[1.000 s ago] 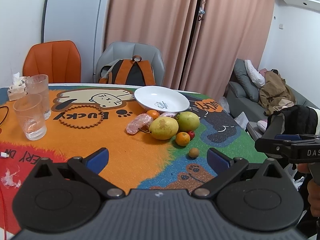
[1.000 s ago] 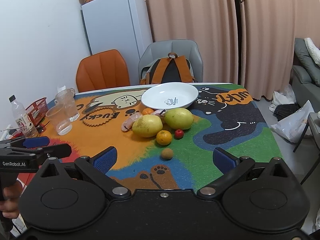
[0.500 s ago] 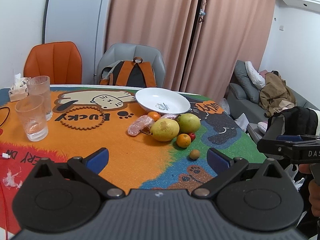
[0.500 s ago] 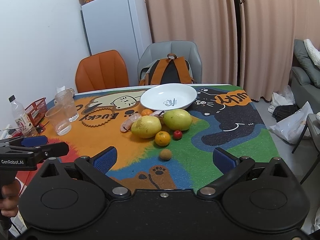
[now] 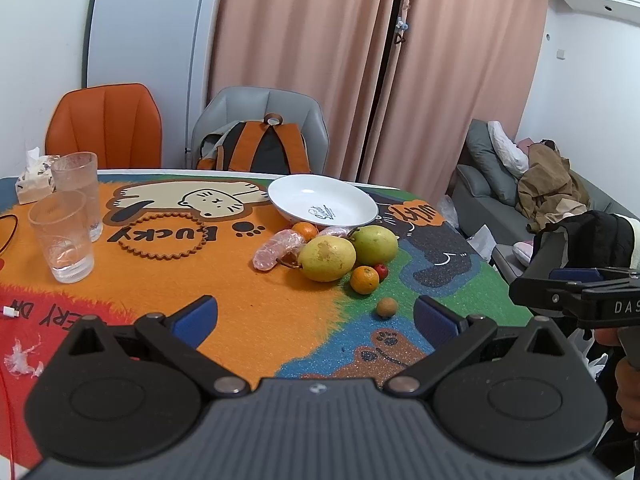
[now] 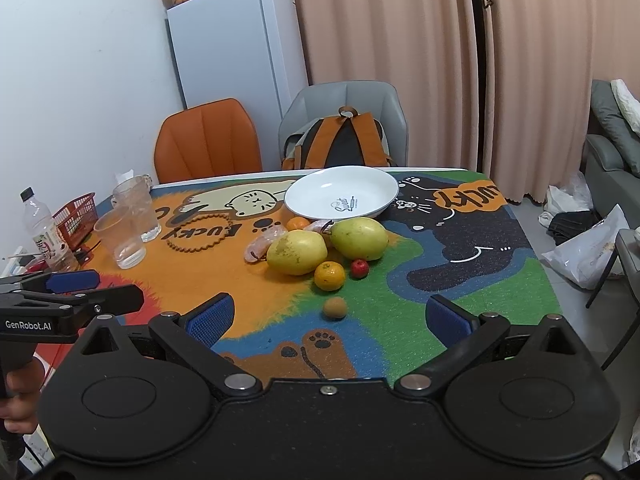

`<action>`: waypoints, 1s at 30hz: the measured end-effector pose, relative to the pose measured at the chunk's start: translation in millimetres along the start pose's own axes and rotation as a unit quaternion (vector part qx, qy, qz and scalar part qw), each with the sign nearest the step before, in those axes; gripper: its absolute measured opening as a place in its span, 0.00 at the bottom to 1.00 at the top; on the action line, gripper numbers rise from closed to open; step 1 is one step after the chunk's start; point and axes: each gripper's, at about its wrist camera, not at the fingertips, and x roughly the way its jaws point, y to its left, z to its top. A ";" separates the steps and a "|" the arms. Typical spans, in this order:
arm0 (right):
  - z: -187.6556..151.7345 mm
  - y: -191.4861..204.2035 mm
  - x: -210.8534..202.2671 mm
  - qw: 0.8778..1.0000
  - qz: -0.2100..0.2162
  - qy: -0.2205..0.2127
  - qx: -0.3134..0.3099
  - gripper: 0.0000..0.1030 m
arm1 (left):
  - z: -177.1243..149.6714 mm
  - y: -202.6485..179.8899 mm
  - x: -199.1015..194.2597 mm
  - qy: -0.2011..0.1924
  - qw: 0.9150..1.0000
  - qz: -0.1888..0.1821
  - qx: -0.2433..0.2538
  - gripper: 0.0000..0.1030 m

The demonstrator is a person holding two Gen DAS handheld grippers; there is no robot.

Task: Organize fruits

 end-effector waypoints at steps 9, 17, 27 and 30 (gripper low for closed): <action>-2.3 -1.2 -0.6 1.000 0.001 -0.001 0.001 1.00 | -1.4 -0.8 -0.8 0.000 1.000 0.000 0.000 1.00; -3.1 -1.5 0.3 1.000 0.003 -0.001 0.000 1.00 | -4.1 -2.8 -1.5 -0.001 1.000 -0.002 0.002 1.00; -9.3 -7.1 15.0 1.000 0.009 0.006 0.000 1.00 | -3.1 -2.6 11.5 -0.001 1.000 -0.002 0.000 1.00; -11.5 -11.9 22.6 1.000 0.019 0.009 0.001 1.00 | -1.5 -0.6 20.1 -0.005 1.000 -0.002 -0.005 1.00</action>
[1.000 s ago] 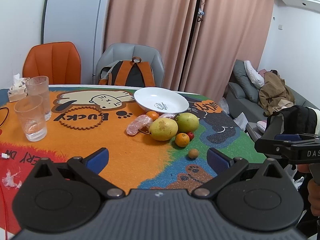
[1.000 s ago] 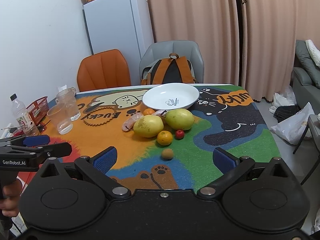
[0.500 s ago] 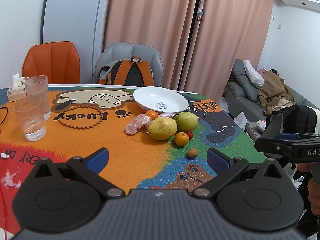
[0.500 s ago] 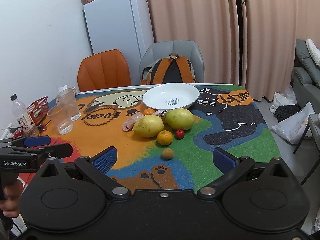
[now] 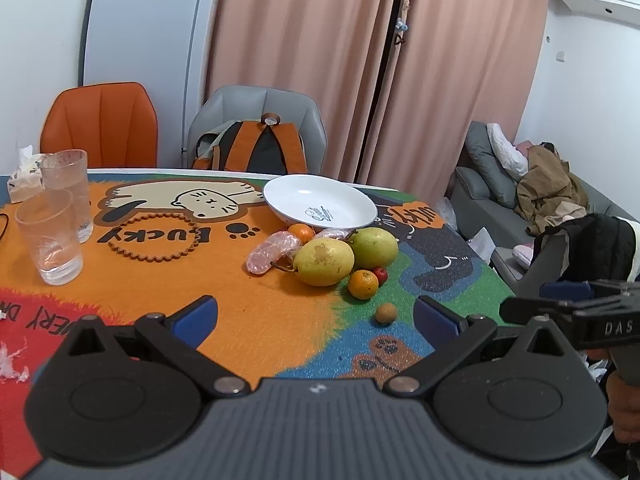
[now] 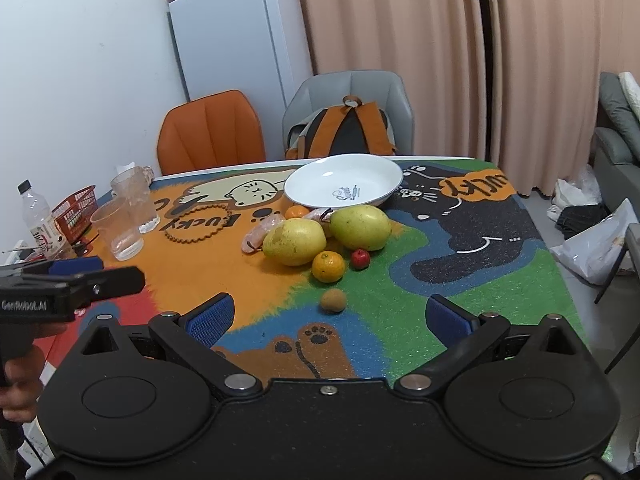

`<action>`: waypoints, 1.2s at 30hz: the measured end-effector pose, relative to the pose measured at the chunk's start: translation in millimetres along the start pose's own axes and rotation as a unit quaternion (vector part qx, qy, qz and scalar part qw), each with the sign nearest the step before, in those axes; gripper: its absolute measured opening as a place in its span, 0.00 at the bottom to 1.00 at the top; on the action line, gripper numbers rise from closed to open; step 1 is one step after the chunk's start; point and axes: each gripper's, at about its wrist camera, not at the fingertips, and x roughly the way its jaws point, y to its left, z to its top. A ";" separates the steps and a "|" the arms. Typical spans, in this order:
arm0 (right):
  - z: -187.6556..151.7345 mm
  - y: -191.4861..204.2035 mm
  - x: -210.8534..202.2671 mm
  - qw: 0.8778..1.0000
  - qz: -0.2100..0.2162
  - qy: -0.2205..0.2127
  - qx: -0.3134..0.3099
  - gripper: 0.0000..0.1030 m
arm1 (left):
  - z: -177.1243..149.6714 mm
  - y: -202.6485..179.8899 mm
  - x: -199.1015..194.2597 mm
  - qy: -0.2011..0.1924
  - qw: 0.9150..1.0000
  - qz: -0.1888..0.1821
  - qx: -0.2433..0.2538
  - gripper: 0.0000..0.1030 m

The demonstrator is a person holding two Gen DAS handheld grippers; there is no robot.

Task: Organize fruits
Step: 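Close the right gripper on the small brown fruit while the left tool approaches a mandarin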

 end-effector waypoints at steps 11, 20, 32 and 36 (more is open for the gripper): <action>-6.0 -15.6 35.1 1.000 0.019 0.010 0.014 1.00 | -1.4 3.9 33.2 0.000 1.000 -0.014 -0.006 0.98; -9.7 -25.7 69.7 0.998 0.036 0.034 0.031 0.81 | -4.3 4.6 60.9 0.014 1.000 -0.020 -0.004 0.86; -9.0 -31.4 119.6 0.995 0.067 0.067 0.041 0.59 | -8.6 17.9 98.3 0.039 0.999 -0.024 -0.020 0.63; -9.4 -31.0 133.8 0.994 0.072 0.076 0.040 0.53 | -9.2 16.2 108.6 0.046 0.998 -0.027 -0.015 0.62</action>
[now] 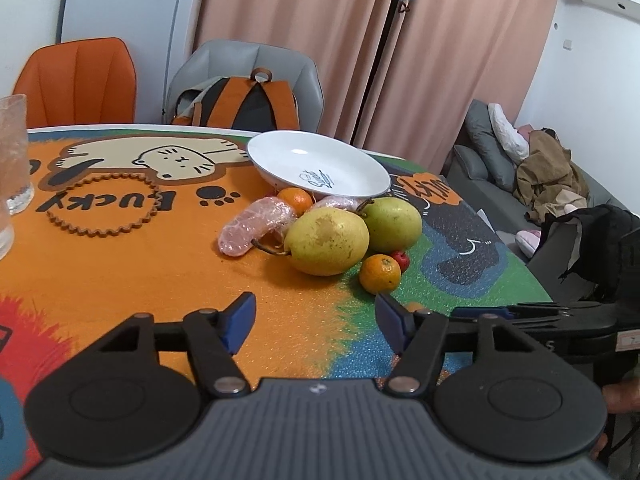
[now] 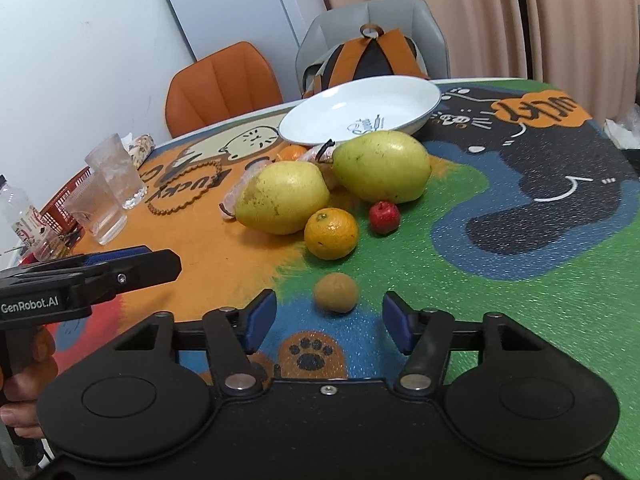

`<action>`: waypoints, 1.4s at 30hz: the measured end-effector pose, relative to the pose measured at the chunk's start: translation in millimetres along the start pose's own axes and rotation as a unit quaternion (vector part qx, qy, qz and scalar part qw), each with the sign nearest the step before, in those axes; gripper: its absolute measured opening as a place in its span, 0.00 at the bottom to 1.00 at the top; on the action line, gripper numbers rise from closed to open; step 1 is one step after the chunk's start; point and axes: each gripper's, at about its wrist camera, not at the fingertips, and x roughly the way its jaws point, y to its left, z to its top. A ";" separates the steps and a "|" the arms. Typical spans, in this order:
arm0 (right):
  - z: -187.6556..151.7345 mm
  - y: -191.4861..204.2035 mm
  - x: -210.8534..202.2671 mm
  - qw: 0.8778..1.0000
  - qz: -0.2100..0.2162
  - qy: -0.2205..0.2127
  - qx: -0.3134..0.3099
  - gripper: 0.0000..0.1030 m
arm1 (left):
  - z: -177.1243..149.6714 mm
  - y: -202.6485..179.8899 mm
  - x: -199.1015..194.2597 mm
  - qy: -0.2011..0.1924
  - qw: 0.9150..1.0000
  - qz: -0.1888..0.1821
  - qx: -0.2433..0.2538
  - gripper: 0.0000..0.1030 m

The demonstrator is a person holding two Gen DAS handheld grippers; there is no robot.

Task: Organize fruits
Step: 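Close the right gripper on the small brown fruit while the left tool approaches a mandarin, then close the left gripper on the mandarin while the right gripper lifts the brown fruit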

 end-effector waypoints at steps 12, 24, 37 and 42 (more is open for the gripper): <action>5.6 -12.9 22.0 1.000 0.015 0.008 0.009 0.25 | 6.8 -7.9 25.3 0.015 1.000 0.001 0.006 0.57; 8.3 -48.1 6.0 0.999 0.006 -0.017 0.032 0.25 | 16.9 -38.1 58.2 0.028 0.999 -0.017 0.028 0.54; 7.5 -74.4 -7.3 0.998 -0.002 -0.030 0.050 0.25 | 18.4 -64.7 95.6 0.054 0.998 -0.018 0.033 0.54; 6.6 -78.2 -11.7 0.998 -0.004 -0.034 0.055 0.25 | 17.0 -72.9 100.8 0.054 0.998 -0.004 0.036 0.54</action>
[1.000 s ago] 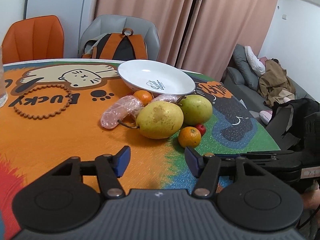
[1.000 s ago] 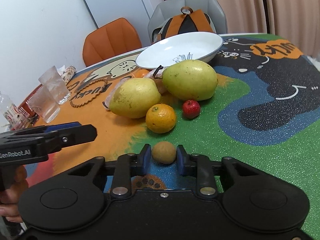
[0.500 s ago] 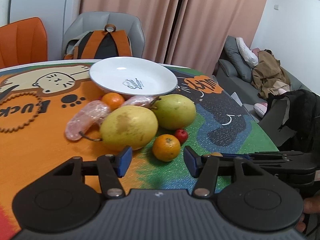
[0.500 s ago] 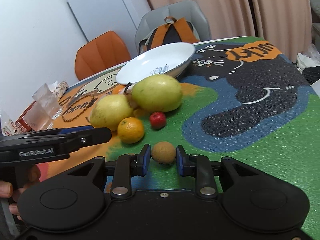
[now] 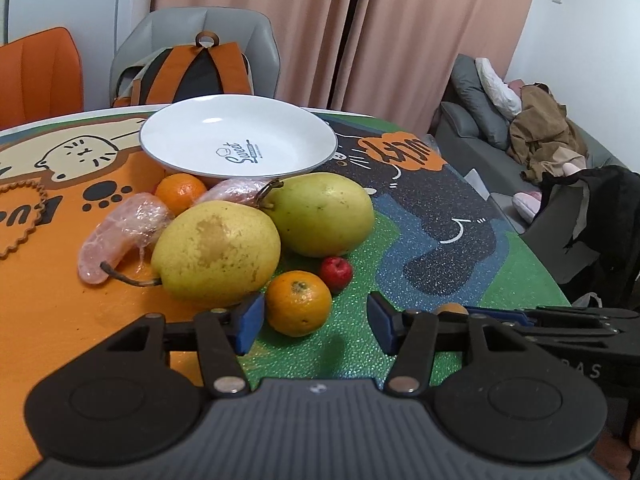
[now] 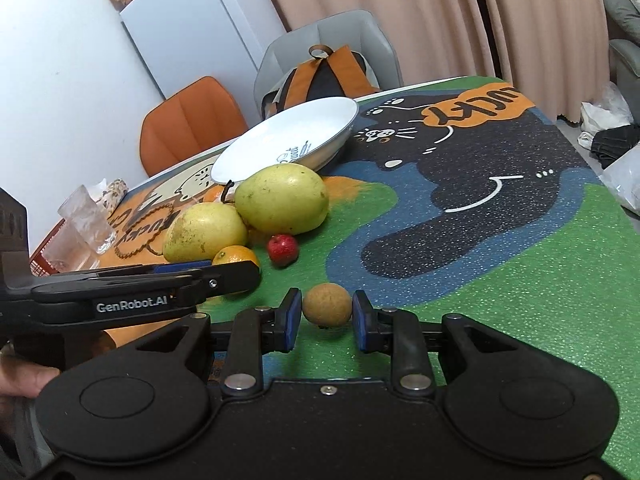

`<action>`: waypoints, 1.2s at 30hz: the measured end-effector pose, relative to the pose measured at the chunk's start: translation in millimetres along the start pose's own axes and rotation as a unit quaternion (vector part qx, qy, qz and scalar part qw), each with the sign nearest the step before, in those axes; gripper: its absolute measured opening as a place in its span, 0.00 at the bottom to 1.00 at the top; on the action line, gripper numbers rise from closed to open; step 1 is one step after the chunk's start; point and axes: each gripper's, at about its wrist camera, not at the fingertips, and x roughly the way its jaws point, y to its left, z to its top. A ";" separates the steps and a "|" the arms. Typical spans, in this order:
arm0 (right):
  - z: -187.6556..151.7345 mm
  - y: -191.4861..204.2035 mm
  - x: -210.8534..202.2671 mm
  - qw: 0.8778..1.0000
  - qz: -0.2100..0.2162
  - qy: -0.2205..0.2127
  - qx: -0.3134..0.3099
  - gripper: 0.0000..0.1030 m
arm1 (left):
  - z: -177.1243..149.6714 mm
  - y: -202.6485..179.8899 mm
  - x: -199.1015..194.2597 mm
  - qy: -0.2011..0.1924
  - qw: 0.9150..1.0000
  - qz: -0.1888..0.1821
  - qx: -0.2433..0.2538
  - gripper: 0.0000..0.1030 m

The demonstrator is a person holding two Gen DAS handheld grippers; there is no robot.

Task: Organize fruits
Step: 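Close the left gripper on the mandarin while the right gripper lifts the brown fruit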

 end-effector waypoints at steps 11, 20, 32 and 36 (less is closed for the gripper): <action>-3.0 2.5 -8.9 1.000 -0.005 -0.004 -0.001 0.25 | -7.1 4.7 12.4 -0.014 0.997 0.051 -0.057 0.36; -5.1 8.7 -12.6 1.000 -0.008 -0.007 -0.003 0.25 | -12.1 4.5 -10.3 -0.024 0.998 0.031 -0.057 0.35; 6.6 35.0 -13.7 0.999 -0.002 -0.023 -0.029 0.25 | 0.7 10.4 -52.4 -0.062 0.997 0.012 -0.050 0.35; 12.5 42.4 -11.3 0.999 0.000 -0.030 -0.036 0.25 | 8.2 17.8 -59.1 -0.070 0.996 0.014 -0.050 0.35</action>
